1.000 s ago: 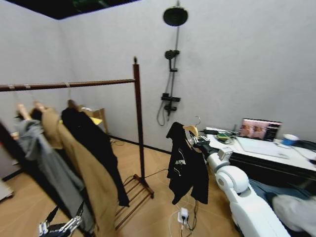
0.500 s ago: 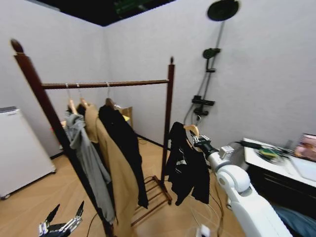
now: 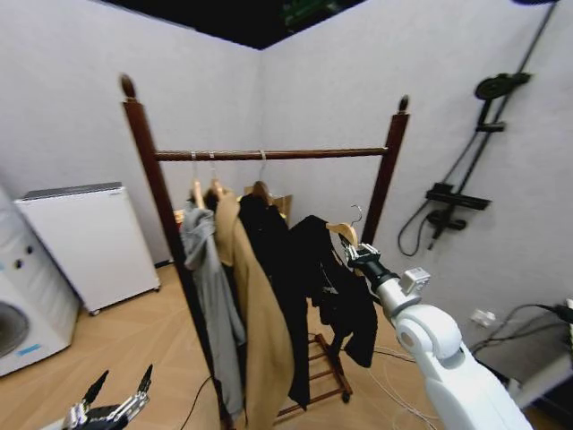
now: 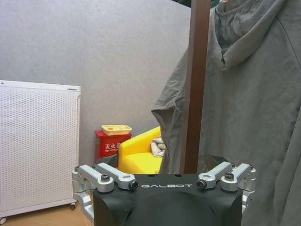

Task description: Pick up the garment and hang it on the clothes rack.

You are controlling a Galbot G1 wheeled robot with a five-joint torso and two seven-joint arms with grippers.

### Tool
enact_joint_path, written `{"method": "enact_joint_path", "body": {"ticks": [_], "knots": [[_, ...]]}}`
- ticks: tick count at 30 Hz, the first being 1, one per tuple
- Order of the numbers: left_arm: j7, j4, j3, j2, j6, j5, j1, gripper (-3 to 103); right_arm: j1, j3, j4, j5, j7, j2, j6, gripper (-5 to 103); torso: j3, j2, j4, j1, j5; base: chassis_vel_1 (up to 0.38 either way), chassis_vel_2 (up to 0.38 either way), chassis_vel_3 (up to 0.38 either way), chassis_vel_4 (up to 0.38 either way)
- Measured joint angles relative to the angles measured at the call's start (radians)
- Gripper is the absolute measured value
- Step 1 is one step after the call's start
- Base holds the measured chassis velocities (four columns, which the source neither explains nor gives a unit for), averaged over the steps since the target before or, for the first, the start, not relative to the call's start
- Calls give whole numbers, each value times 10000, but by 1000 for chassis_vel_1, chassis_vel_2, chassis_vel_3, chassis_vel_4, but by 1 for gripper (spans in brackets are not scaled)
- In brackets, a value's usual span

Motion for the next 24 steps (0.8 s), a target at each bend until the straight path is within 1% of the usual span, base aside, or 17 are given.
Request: {"method": "enact_joint_path", "body": {"ticks": [1,2,3,7,9,10,13,14,16,18,19,20,22,23,24], "knots": [[0,0,0,0,0,0,0,100,0,0,0,0,0,0,0,10,0,0,0,0,0,100,12,9,79],[0,0,0,0,0,1,0,100,340,-71,-163,177,130,-112,-91,10,0,1,-2,0,-1,0,0,0,0],[0,0,0,0,0,0,0,100,582,-132,-299,229,145,-199,-120,10,0,0,-8,1,2,0,0,0,0],[1,0,1,0,0,0,0,100,1155,-309,-537,408,128,-427,-164,10,3,-2,-6,6,3,0,0,0,0],[2,0,0,0,0,0,0,100,1808,-522,-690,664,5,-627,-240,10,4,-3,-6,11,1,0,0,0,0],[2,0,0,0,0,0,0,100,1808,-522,-690,664,5,-627,-240,10,4,-3,-6,11,1,0,0,0,0],[1,0,0,0,0,0,0,100,3011,-1078,-1016,1360,-57,-882,-450,10,4,-3,-1,11,-2,0,0,0,0],[1,0,0,0,0,0,0,100,3011,-1078,-1016,1360,-57,-882,-450,10,4,-3,-1,11,-2,0,0,0,0],[1,0,1,0,0,0,0,100,3809,-1583,-1390,1797,-47,-1023,-573,10,4,-3,-3,10,0,0,0,0,0],[0,0,0,0,0,0,0,100,4082,-1753,-1513,1963,-25,-1056,-631,10,4,-3,-3,10,1,0,0,0,0],[2,-1,0,0,0,0,0,100,4660,-2139,-1720,2273,109,-1086,-777,10,4,-3,-4,10,0,0,0,0,0],[2,-1,0,0,0,0,0,100,4660,-2139,-1720,2273,109,-1086,-777,10,4,-3,-4,10,0,0,0,0,0],[1,0,0,0,0,0,0,100,5570,-2822,-2073,2389,224,-1106,-868,10,4,-3,0,10,-3,0,0,0,0],[1,0,0,0,0,0,0,100,5570,-2822,-2073,2389,224,-1106,-868,10,4,-3,0,10,-3,0,0,0,0],[1,0,0,0,0,0,0,100,5879,-3088,-2209,2399,240,-1103,-921,10,5,-3,-2,10,0,0,0,0,0]]}}
